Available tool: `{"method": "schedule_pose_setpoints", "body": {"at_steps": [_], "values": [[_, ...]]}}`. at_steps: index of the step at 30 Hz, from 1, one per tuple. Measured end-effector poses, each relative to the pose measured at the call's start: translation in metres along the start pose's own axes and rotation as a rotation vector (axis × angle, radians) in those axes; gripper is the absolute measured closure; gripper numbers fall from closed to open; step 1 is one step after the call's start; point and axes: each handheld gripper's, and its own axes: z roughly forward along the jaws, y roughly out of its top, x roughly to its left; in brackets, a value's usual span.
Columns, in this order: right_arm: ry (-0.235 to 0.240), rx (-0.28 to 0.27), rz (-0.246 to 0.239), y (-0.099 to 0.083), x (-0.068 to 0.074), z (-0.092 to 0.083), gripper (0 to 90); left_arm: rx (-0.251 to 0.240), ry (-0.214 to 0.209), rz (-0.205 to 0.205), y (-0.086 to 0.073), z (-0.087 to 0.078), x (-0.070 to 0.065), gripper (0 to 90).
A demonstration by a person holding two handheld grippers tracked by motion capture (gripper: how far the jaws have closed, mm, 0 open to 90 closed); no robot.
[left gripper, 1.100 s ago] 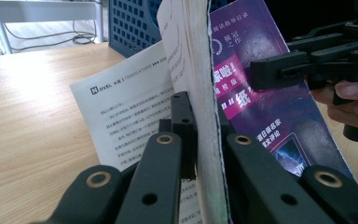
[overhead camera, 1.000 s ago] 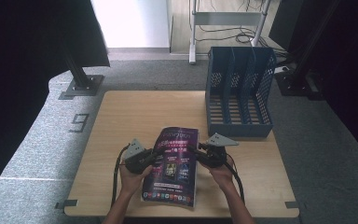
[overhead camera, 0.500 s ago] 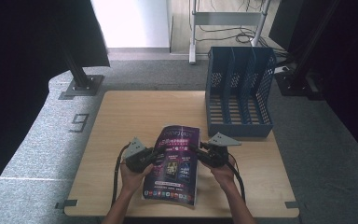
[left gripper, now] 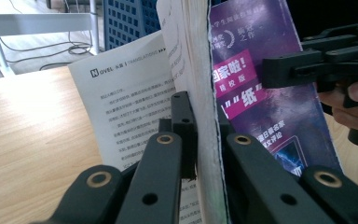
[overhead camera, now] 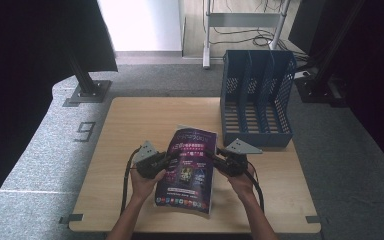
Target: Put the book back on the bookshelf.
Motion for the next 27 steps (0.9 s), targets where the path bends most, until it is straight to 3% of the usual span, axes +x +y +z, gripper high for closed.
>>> {"method": "schedule_pose_setpoints", "body": {"at_steps": [5, 8, 14, 22, 27], "values": [[-0.009, -0.017, -0.014, 0.007, 0.000, 0.000, 72.0, -0.001, 0.028, 0.020, 0.010, 0.004, 0.000, 86.8], [-0.024, -0.035, -0.038, 0.015, -0.004, 0.001, 72.6, -0.015, 0.030, 0.033, 0.019, 0.008, 0.003, 86.8], [-0.044, -0.080, -0.042, 0.030, -0.011, 0.002, 75.8, -0.030, 0.029, 0.048, 0.036, 0.012, 0.008, 86.7], [-0.030, -0.091, -0.051, 0.018, -0.008, -0.005, 77.4, -0.009, 0.022, 0.067, 0.024, 0.010, 0.003, 86.0], [-0.027, -0.109, -0.067, 0.016, -0.004, -0.008, 77.8, -0.025, 0.035, 0.063, 0.020, 0.006, 0.004, 86.0]]}}
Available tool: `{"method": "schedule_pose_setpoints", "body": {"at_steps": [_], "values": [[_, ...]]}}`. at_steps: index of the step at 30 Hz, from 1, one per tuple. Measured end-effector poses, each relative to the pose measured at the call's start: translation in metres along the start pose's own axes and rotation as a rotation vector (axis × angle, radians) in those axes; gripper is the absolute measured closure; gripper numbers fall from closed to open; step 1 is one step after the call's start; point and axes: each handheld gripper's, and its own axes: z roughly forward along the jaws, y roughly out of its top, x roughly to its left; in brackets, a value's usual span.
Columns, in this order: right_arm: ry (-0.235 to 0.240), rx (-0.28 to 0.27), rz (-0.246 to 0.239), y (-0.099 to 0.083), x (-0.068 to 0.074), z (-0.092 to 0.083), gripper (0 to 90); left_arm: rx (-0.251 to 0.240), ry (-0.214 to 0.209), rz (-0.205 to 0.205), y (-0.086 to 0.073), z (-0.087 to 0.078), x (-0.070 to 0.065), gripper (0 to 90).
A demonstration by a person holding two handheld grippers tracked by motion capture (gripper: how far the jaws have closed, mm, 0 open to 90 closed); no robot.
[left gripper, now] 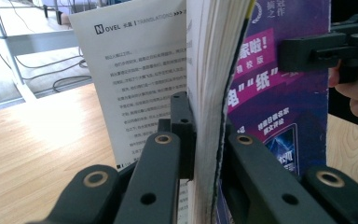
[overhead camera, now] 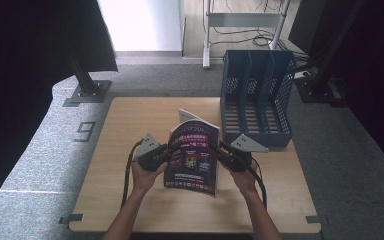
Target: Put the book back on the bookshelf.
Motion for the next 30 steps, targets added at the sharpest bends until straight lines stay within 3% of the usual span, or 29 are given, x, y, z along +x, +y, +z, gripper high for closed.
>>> {"method": "schedule_pose_setpoints", "body": {"at_steps": [8, 12, 16, 20, 24, 30], "values": [[-0.013, -0.004, -0.030, 0.006, -0.003, 0.006, 78.1, 0.004, 0.018, 0.010, 0.008, 0.011, 0.005, 86.7], [-0.022, -0.048, -0.042, 0.010, -0.002, 0.001, 79.0, -0.014, 0.012, 0.028, 0.015, 0.011, 0.003, 86.6], [-0.016, -0.057, -0.046, 0.001, 0.001, -0.008, 79.7, -0.017, 0.012, 0.046, 0.009, 0.006, -0.004, 85.5], [0.007, -0.081, -0.024, -0.003, 0.003, -0.016, 80.3, -0.039, 0.001, 0.036, 0.006, -0.002, -0.010, 84.4], [0.023, -0.082, -0.036, -0.004, 0.007, -0.021, 80.5, -0.044, 0.002, 0.038, 0.004, -0.006, -0.012, 82.2], [0.048, -0.089, -0.021, -0.006, 0.007, -0.026, 80.9, -0.034, 0.009, 0.024, 0.000, -0.008, -0.011, 72.7]]}}
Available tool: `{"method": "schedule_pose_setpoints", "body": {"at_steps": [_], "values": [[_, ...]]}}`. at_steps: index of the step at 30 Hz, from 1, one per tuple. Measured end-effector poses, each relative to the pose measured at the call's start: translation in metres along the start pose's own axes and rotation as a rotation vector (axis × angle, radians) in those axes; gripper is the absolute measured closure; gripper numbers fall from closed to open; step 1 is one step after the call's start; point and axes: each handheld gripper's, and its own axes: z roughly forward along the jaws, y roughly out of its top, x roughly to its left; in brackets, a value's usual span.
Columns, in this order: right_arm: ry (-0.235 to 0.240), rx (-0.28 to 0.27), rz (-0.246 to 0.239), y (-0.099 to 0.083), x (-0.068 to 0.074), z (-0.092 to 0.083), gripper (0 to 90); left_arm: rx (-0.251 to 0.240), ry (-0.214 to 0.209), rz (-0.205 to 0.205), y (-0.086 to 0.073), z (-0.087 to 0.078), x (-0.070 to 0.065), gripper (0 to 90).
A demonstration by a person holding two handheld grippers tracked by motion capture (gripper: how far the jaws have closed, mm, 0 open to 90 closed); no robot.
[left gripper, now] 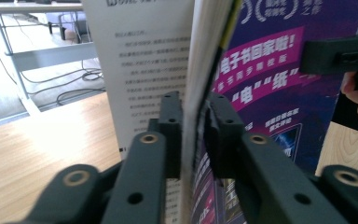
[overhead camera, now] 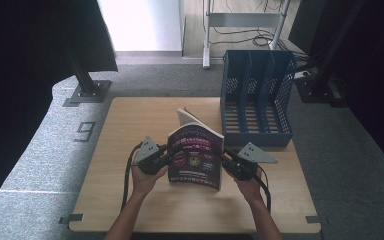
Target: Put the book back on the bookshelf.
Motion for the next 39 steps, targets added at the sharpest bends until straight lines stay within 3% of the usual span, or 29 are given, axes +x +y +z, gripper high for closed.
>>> {"method": "schedule_pose_setpoints", "body": {"at_steps": [4, 5, 8, 13, 17, 23, 32, 39], "values": [[0.011, -0.004, 0.003, -0.001, 0.001, -0.002, 80.9, 0.008, 0.020, -0.017, -0.001, -0.002, 0.004, 63.6], [0.015, -0.006, 0.001, -0.001, 0.002, -0.002, 80.9, 0.005, 0.030, -0.021, -0.001, -0.002, 0.005, 55.1], [0.020, -0.006, -0.009, -0.001, 0.003, -0.002, 80.9, -0.001, 0.050, -0.034, 0.003, -0.001, 0.009, 48.1], [0.030, 0.003, -0.034, -0.001, 0.007, -0.004, 80.9, 0.017, 0.037, -0.063, 0.012, 0.007, 0.012, 35.4], [0.037, 0.001, -0.037, -0.001, 0.009, -0.007, 81.0, 0.038, 0.036, -0.056, 0.017, 0.016, 0.010, 25.7], [0.054, -0.002, -0.044, -0.001, 0.010, -0.010, 81.0, 0.045, 0.006, -0.081, 0.022, 0.020, 0.016, 20.5], [0.071, 0.000, -0.060, -0.001, 0.011, -0.011, 80.2, 0.049, -0.056, -0.054, 0.029, 0.024, 0.013, 19.1], [0.089, 0.008, -0.048, -0.001, 0.009, -0.012, 78.4, 0.047, -0.072, -0.044, 0.030, 0.021, 0.011, 21.0]]}}
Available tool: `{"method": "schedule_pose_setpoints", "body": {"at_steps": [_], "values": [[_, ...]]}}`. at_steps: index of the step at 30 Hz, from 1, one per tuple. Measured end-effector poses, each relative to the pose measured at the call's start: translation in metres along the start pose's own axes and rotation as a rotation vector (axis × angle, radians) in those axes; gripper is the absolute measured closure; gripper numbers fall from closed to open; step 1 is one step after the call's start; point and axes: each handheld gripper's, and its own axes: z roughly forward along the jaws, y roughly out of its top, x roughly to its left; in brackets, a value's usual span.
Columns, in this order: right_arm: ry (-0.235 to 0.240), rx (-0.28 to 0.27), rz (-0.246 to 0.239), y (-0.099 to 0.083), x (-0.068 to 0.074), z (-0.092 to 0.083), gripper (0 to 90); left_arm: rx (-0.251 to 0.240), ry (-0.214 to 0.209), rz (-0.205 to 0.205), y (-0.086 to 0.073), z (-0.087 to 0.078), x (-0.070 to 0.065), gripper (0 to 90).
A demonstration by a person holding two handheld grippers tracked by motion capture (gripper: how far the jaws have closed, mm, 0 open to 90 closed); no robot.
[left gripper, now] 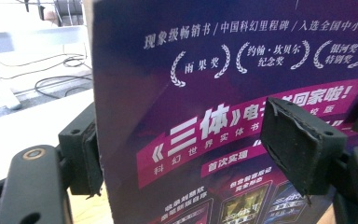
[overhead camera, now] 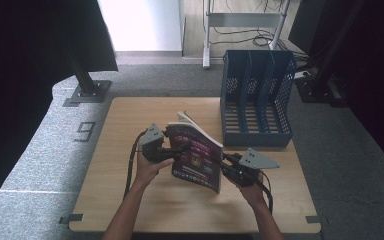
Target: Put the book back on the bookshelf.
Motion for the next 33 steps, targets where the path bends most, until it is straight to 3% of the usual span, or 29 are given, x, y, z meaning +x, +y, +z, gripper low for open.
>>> {"method": "schedule_pose_setpoints", "body": {"at_steps": [6, 16, 25, 27, 28, 33], "values": [[0.010, 0.002, -0.026, 0.001, 0.003, -0.002, 80.7, -0.014, 0.033, -0.014, 0.000, -0.003, 0.010, 16.8], [0.026, 0.005, -0.033, 0.001, 0.002, -0.002, 80.6, -0.017, -0.008, 0.028, 0.008, 0.005, 0.007, 16.6], [0.066, -0.002, -0.055, 0.001, 0.002, -0.001, 73.2, -0.014, -0.006, 0.017, 0.008, 0.004, 0.005, 17.4], [0.055, -0.004, -0.072, 0.002, 0.005, 0.001, 72.0, -0.016, -0.010, 0.016, 0.007, 0.004, 0.005, 18.1], [0.027, -0.006, -0.091, 0.004, 0.008, 0.003, 69.8, -0.016, -0.014, 0.016, 0.007, 0.004, 0.004, 18.8], [-0.001, 0.003, -0.099, 0.008, 0.009, 0.007, 69.2, -0.014, -0.017, 0.023, 0.009, 0.003, 0.003, 19.6]]}}
